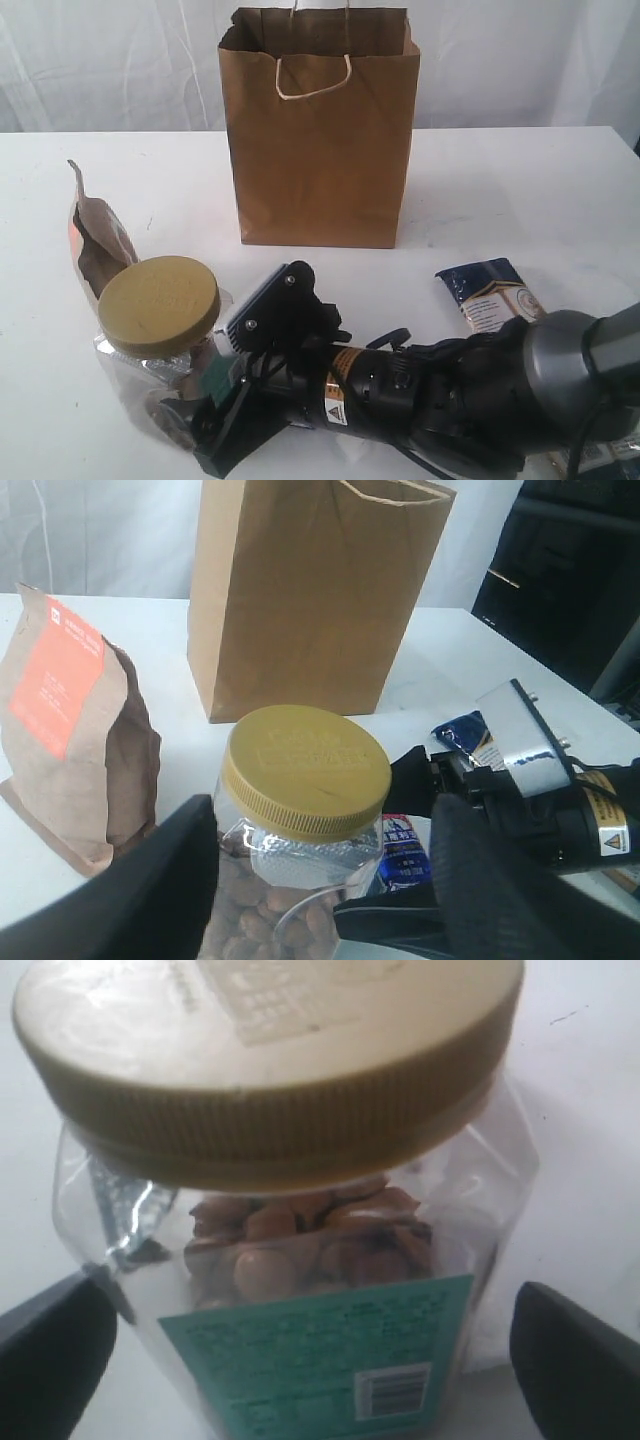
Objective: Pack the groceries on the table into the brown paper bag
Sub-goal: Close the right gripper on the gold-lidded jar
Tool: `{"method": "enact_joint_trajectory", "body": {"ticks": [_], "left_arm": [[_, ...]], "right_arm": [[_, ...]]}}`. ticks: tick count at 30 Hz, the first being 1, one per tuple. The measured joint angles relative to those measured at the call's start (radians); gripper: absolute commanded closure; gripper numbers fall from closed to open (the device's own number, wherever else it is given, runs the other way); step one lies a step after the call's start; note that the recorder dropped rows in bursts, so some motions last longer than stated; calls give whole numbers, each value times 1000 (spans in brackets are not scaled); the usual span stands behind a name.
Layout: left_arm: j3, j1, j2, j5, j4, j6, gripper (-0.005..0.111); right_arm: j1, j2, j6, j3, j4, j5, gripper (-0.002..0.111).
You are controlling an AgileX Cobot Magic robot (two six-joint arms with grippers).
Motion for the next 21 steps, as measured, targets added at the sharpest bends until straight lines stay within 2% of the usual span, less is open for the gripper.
{"method": "enact_joint_trajectory", "body": {"ticks": [21], "left_arm": [[0, 0, 0, 0, 0, 0, 42]], "right_arm": [[0, 59, -4, -28, -52, -56, 5]]}}
